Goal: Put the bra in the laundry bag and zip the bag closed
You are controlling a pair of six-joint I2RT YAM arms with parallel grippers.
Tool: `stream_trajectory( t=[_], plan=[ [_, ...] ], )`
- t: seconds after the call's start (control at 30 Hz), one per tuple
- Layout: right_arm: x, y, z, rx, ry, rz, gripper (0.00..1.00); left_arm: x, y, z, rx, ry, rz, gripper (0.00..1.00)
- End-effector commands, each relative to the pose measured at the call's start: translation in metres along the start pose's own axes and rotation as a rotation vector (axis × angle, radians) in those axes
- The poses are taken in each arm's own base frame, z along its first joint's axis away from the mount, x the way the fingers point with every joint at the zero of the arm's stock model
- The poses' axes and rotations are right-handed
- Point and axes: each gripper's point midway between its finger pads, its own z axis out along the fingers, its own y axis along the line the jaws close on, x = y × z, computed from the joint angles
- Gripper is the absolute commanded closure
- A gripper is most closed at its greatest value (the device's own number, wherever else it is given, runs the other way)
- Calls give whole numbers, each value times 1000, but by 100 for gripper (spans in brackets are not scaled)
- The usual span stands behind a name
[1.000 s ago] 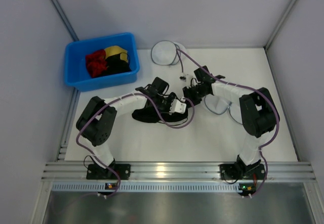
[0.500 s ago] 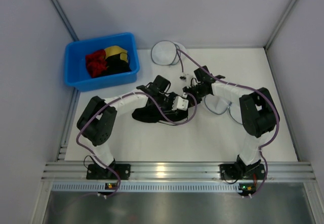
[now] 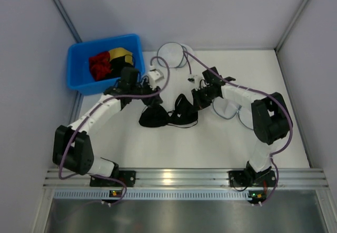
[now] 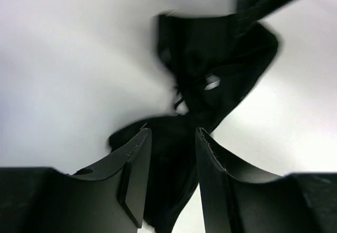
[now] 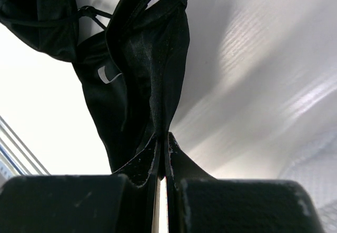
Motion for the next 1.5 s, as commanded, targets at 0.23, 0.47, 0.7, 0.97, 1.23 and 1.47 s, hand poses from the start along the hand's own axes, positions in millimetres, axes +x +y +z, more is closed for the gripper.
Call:
stream_trajectory(
  t=[0.23,0.47,0.7,0.97,1.23,1.47],
  plan=[
    [-47,3,-22,100,-74,-129,100,121,49,-63,-219,97,-755,55],
    [-35,8,-3,77,-24,-125,100,145,44,-55,-158,137,-952,55],
    [-36,10,1,67,-35,-110,100,162,33,-43,-104,182,-1071,57],
    [-38,17,2,47,-41,-107,100,163,26,-39,-59,182,-1111,71],
    [-40,35,5,7,-57,-108,100,125,27,-48,-12,81,-1082,100],
    [-35,46,17,-17,-36,-71,100,89,35,-75,-150,-5,-1096,100]
  ],
)
